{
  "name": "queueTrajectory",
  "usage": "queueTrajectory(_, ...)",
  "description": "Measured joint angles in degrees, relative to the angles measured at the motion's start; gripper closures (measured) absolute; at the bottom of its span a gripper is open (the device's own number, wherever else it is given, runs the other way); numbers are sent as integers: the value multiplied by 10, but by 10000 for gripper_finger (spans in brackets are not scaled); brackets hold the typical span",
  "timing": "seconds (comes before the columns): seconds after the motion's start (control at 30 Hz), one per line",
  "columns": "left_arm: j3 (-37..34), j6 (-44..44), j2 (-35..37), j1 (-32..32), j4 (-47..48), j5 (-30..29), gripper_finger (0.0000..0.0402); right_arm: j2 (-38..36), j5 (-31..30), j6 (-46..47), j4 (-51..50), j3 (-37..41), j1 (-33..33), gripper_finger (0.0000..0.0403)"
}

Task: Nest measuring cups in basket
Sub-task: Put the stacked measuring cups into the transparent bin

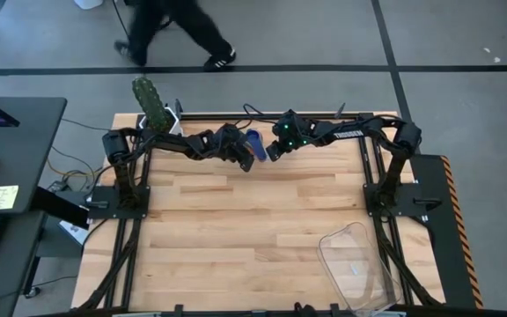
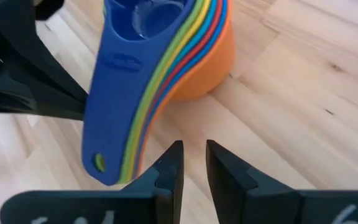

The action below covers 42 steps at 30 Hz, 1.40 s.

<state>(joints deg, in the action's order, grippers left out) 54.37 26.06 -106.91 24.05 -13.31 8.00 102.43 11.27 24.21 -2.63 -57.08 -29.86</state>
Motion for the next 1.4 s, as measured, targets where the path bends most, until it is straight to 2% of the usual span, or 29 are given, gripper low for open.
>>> queueTrajectory(0.27, 1, -6, 26, 9, 15, 6, 392, -19, 18, -40, -37, -21, -8, 345)
queueTrajectory(0.5, 0, -43, 107, 27, 121, 13, 390, -24, 80, -47, -83, -56, -12, 350)
queueTrajectory(0.8, 0, -62, 192, 45, 185, 13, 389, -24, 102, -44, -87, -56, -12, 350)
queueTrajectory(0.9, 0, -64, 208, 44, 185, 13, 388, -24, 133, -50, -87, -56, -13, 351)
queueTrajectory(1.0, 0, -81, 220, 41, 187, 13, 388, -27, 182, -82, -92, -56, -17, 353)
queueTrajectory(1.1, 0, -97, 224, 40, 192, 13, 388, -40, 201, -128, -108, -56, -16, 359)
queueTrajectory(1.23, 0, -103, 224, 40, 197, 14, 388, -68, 180, -226, -194, -79, -5, 377)
queueTrajectory(1.4, 0, -103, 224, 40, 203, 14, 388, -98, 83, -313, -316, -131, 5, 396)
